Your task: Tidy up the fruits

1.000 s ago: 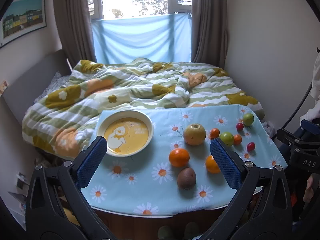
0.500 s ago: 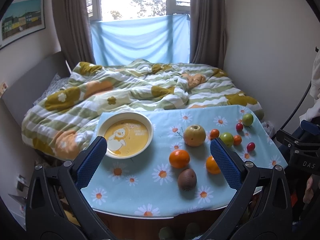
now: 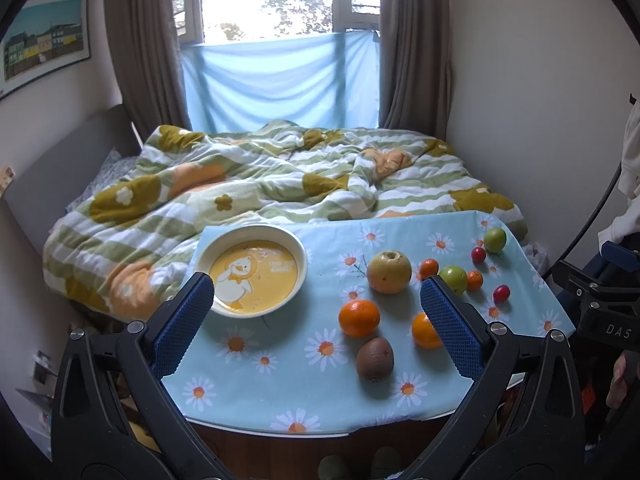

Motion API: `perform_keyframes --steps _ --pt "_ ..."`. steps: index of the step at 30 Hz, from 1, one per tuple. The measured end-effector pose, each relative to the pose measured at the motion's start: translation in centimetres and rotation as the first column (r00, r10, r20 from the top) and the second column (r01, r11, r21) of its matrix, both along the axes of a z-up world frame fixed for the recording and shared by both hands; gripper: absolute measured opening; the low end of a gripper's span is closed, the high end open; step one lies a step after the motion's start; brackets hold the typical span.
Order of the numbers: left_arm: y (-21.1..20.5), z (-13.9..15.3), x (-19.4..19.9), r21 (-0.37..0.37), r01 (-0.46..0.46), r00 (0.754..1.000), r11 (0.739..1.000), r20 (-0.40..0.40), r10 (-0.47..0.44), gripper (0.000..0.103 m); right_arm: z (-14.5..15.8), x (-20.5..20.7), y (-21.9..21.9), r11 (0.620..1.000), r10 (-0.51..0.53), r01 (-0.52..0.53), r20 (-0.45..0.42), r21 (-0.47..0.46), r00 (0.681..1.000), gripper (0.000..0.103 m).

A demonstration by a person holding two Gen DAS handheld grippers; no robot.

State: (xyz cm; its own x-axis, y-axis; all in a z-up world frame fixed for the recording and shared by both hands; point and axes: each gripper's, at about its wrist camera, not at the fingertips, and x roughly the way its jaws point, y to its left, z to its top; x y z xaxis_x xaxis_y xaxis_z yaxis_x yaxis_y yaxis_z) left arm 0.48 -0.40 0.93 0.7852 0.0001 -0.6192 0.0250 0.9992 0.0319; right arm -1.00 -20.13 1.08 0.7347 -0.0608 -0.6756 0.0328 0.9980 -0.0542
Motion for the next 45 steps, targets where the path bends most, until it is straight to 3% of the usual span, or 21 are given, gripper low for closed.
perform_keyframes --steps 45 --pt "0.02 0.13 0.06 -0.004 0.004 1.0 1.0 0.011 -0.004 0.103 0.41 -0.58 0.65 1.0 -0.005 0.005 0.009 0.009 1.0 0.103"
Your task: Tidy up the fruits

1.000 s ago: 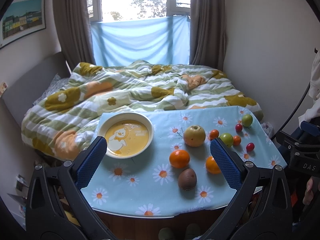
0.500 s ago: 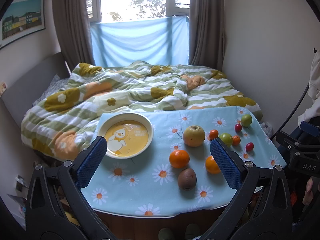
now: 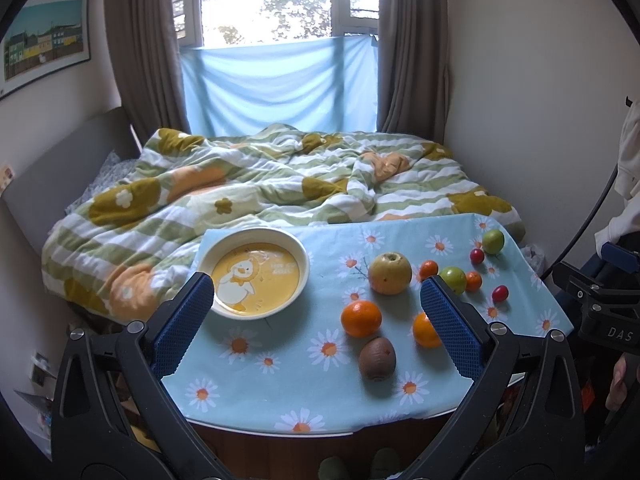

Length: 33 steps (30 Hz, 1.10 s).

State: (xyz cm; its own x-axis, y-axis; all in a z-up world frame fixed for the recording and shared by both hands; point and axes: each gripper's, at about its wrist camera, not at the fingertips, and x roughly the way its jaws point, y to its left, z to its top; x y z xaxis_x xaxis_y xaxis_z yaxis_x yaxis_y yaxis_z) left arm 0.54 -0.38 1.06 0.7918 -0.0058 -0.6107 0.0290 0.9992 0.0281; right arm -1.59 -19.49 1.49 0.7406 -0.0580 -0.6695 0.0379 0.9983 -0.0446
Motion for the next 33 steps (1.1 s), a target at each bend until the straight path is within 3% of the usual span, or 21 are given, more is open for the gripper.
perform_keyframes --steps 9,19,26,33 --pt "0.5 0.7 0.1 -0.012 0.043 0.999 0.999 -0.024 -0.043 0.103 0.4 -0.4 0.7 1.0 0.009 -0.009 -0.017 0.021 1.0 0.103" --pt "1.8 -2.6 0.4 -0.066 0.085 0.991 0.994 -0.096 -0.091 0.103 -1.9 -0.6 0.1 0.999 -0.004 0.006 -0.054 0.04 0.999 0.103" --pt "0.3 -6.9 0.8 -0.073 0.039 0.986 0.997 -0.16 -0.05 0.103 -5.4 1.4 -0.8 0.989 0.147 -0.145 -0.089 0.026 0.985 0.103" --pt "-1.5 -12.6 2.0 -0.096 -0.009 0.973 0.995 -0.231 -0.014 0.103 -10.0 4.9 -1.5 0.946 0.322 -0.325 -0.134 0.0 0.937 0.103"
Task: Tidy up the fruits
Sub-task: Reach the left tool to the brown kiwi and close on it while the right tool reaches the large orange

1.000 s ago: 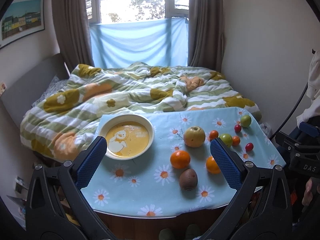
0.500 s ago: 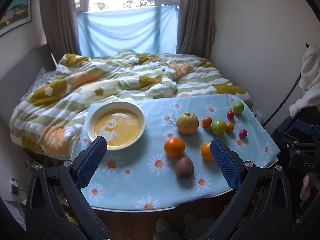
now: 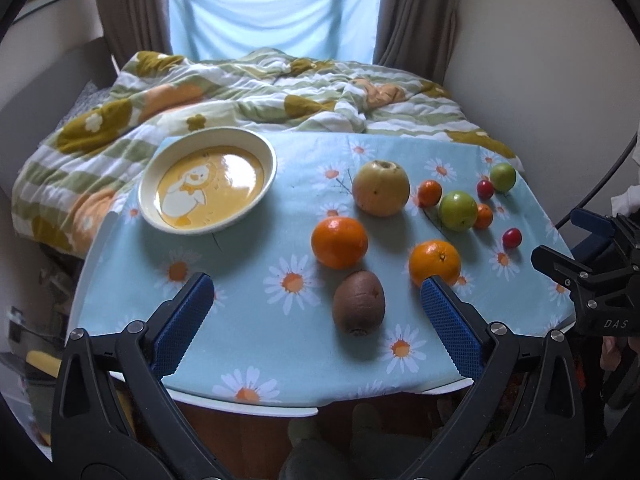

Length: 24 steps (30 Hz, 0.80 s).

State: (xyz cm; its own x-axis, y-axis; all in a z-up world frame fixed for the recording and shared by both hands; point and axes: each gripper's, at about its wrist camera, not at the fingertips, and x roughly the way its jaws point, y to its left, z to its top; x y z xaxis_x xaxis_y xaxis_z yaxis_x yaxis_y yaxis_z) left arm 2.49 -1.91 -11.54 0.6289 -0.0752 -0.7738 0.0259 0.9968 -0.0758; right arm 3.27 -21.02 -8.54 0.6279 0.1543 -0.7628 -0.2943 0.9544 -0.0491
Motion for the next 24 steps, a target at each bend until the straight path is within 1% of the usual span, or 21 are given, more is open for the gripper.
perform_keyframes --steps 4,8,14,15,18,21,23,24 --pt "-1.0 -3.4 1.0 -0.004 0.011 0.999 1.0 -0.043 -0.012 0.103 -2.9 1.3 0.2 0.994 0.092 -0.094 -0.032 -0.051 0.995 0.103" --pt "-2.2 -6.5 1.8 0.005 0.051 0.995 0.999 -0.086 -0.05 0.103 -5.6 2.2 0.5 0.986 0.153 -0.157 -0.083 -0.053 0.985 0.103" --pt "-3.3 -9.2 2.6 0.007 0.089 0.989 0.996 -0.12 -0.087 0.103 -8.3 3.2 1.2 0.974 0.211 -0.22 -0.148 -0.047 0.966 0.102" --pt "-3.4 -9.5 2.8 0.007 0.093 0.988 0.996 -0.128 -0.091 0.1 -8.6 3.3 1.3 0.973 0.218 -0.227 -0.155 -0.043 0.964 0.102" --pt "-3.9 -10.3 3.2 0.005 0.105 0.982 0.994 -0.159 -0.103 0.087 -9.0 3.6 1.9 0.967 0.24 -0.251 -0.181 -0.043 0.954 0.098" --pt "-4.1 -10.8 3.5 -0.003 0.107 0.979 0.994 -0.175 -0.106 0.086 -9.3 4.0 2.3 0.962 0.259 -0.271 -0.197 -0.032 0.946 0.095" --pt "-4.2 -10.9 3.7 -0.006 0.11 0.977 0.994 -0.184 -0.109 0.076 -9.5 4.3 2.5 0.959 0.27 -0.282 -0.208 -0.029 0.94 0.09" --pt "-4.3 -11.1 3.8 -0.006 0.111 0.975 0.994 -0.192 -0.11 0.072 -9.6 4.4 2.6 0.958 0.273 -0.285 -0.212 -0.027 0.938 0.089"
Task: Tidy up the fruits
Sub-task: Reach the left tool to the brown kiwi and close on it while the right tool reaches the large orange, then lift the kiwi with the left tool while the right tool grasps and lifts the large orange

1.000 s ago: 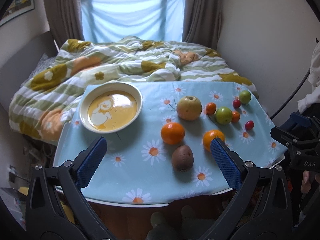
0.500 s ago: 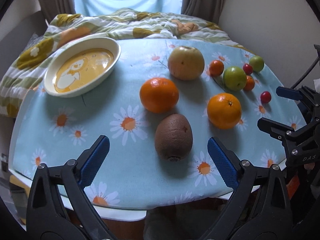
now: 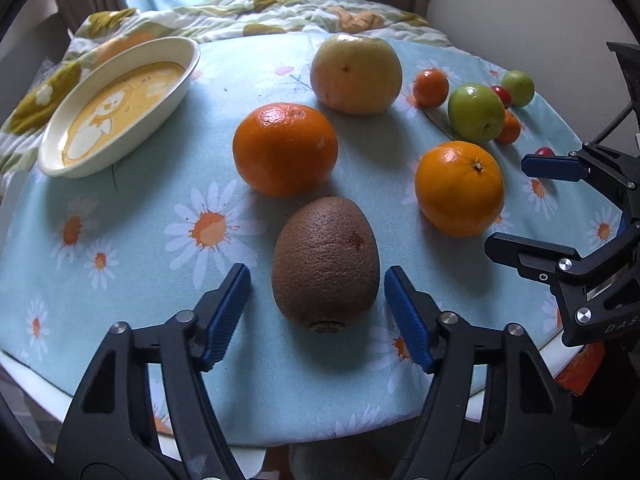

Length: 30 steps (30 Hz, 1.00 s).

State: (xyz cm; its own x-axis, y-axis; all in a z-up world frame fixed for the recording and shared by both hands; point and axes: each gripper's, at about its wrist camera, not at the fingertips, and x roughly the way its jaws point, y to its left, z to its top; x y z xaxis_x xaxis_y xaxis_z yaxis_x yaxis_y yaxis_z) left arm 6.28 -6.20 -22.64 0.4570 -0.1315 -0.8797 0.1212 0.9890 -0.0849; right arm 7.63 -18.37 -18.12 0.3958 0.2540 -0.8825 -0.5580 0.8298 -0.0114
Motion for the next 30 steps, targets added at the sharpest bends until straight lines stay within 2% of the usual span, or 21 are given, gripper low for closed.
perform_keyframes --steps 2,3,6,9,13,20,24,26,30 --pt "-0.2 0.0 0.1 0.007 0.01 1.0 1.0 0.006 -0.01 0.067 -0.1 0.0 0.2 1.0 0.005 -0.005 -0.005 0.008 1.0 0.087" --pt "-0.3 0.1 0.1 0.014 0.015 1.0 1.0 0.009 -0.015 0.061 -0.2 0.0 0.4 1.0 0.006 -0.006 -0.005 0.01 1.0 0.087" --pt "-0.3 0.1 0.2 0.007 0.029 1.0 1.0 0.009 -0.029 0.056 -0.2 0.3 0.8 1.0 0.013 -0.012 -0.009 0.023 1.0 0.087" --pt "-0.3 0.2 0.4 0.003 0.026 1.0 1.0 0.008 -0.026 0.054 -0.5 0.6 1.4 0.999 0.025 -0.024 -0.022 0.03 0.999 0.086" --pt "0.1 0.3 0.5 -0.001 0.003 1.0 1.0 -0.001 -0.003 0.054 -0.9 0.9 2.2 0.998 0.045 -0.044 -0.046 0.037 0.998 0.075" --pt "0.8 0.4 0.2 0.009 -0.016 1.0 1.0 0.01 0.016 0.054 -1.2 1.5 3.4 0.997 0.072 -0.071 -0.052 0.037 0.996 0.065" --pt "0.9 0.6 0.2 0.01 -0.02 1.0 1.0 0.013 0.02 0.054 -1.5 1.7 3.7 0.997 0.072 -0.07 -0.056 0.035 0.996 0.064" --pt "0.9 0.7 0.2 0.01 -0.027 0.999 1.0 0.02 0.027 0.053 -1.5 1.8 3.7 0.998 0.058 -0.058 -0.038 0.022 0.998 0.055" --pt "0.8 0.8 0.2 0.011 -0.036 0.999 0.999 0.025 0.036 0.053 -1.5 1.9 3.4 0.998 0.053 -0.051 -0.048 0.034 0.997 0.055"
